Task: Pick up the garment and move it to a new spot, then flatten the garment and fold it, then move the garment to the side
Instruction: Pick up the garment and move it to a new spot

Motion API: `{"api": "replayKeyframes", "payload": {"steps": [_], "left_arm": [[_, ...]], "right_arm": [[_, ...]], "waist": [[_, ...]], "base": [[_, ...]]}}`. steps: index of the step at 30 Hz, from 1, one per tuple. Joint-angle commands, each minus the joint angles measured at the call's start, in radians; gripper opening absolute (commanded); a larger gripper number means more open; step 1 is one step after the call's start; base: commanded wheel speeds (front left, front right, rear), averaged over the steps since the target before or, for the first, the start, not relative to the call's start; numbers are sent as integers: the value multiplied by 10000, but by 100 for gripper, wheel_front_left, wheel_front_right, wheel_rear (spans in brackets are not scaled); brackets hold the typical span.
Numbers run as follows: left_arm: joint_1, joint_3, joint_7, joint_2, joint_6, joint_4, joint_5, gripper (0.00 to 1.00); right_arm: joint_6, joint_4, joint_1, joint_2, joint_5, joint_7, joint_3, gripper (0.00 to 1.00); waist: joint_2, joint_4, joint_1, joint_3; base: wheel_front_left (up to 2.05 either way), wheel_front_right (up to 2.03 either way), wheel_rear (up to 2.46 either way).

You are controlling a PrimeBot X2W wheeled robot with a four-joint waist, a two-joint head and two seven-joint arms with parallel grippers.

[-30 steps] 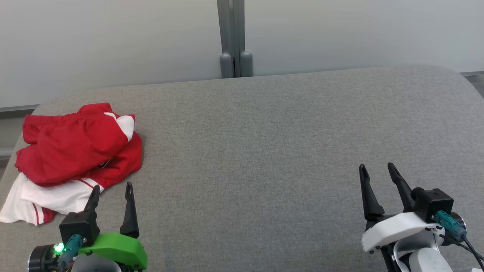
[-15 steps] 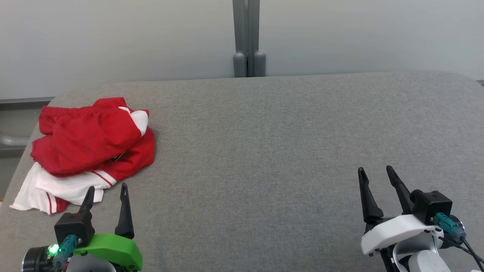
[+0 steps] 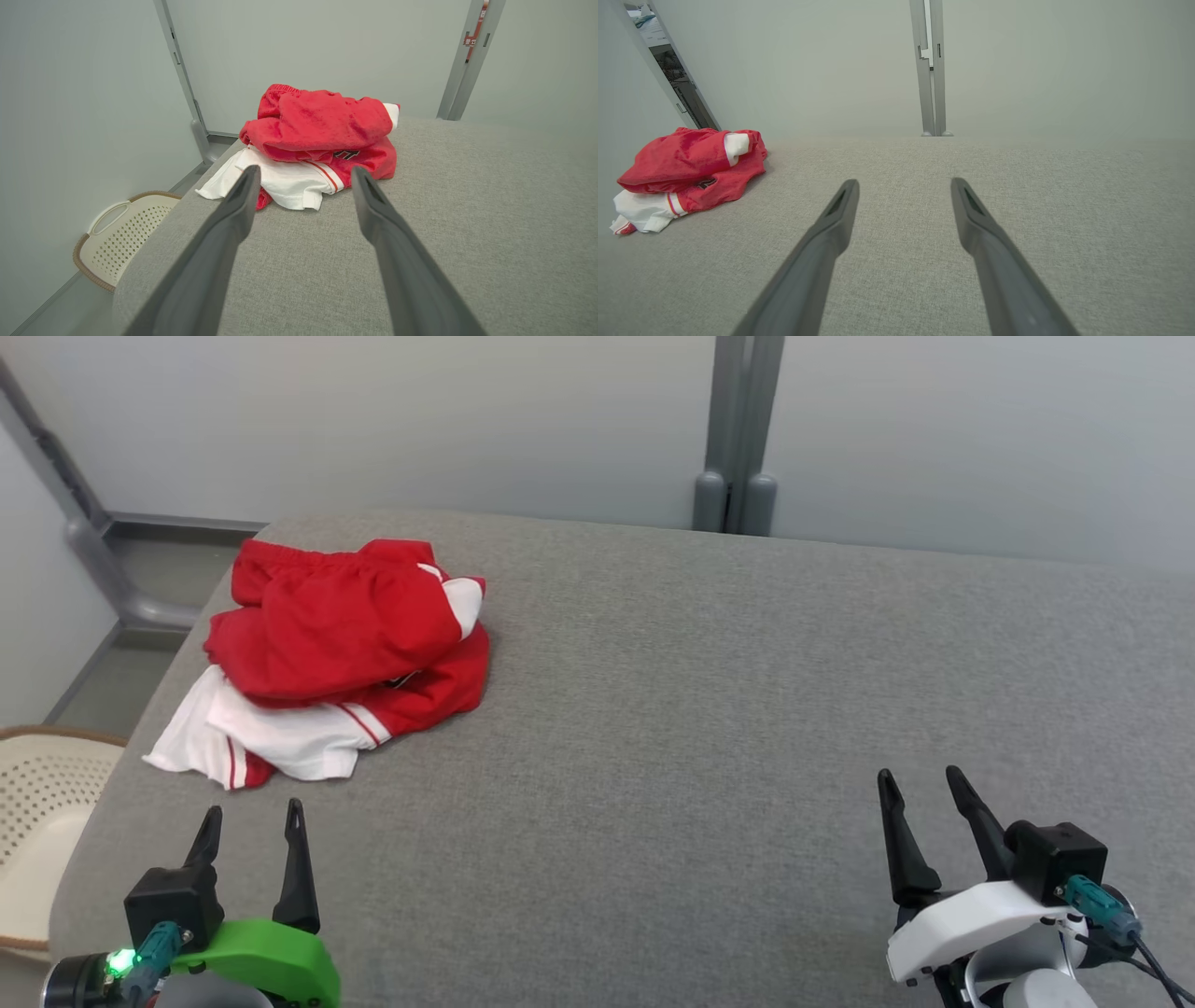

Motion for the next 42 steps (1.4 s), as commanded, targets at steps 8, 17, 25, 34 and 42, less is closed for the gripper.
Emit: {"api": "replayKeyframes", "payload": {"steps": [8,17,25,34,42], "left_arm": [[200,85,-113,126,143,-148,-102,100],[322,77,-148,151,232,-264,-149,100],[390,165,-297,190,319,-170,-254,100],[-335,197,-861,167,144,77,-490,100],[-2410,556,-1237,557,-262,541,-868,100]], "right_arm": [[4,141,80,-36,150,-90,77,100],[4,268,-23,-36,172,-108,171,100],[4,321,-125,-38,145,-64,276,100],[4,116,-419,-38,-180,109,217,100],[4,-288,-860,-39,-745,419,-37,100]], "waist": [[0,1443,0,-23],[0,2144,0,2],[0,2195,0,32],[0,1683,0,528],[0,619,0,1715]], "base": [[0,0,0],[0,0,0],[0,0,0],[0,0,0],[0,0,0]]}}
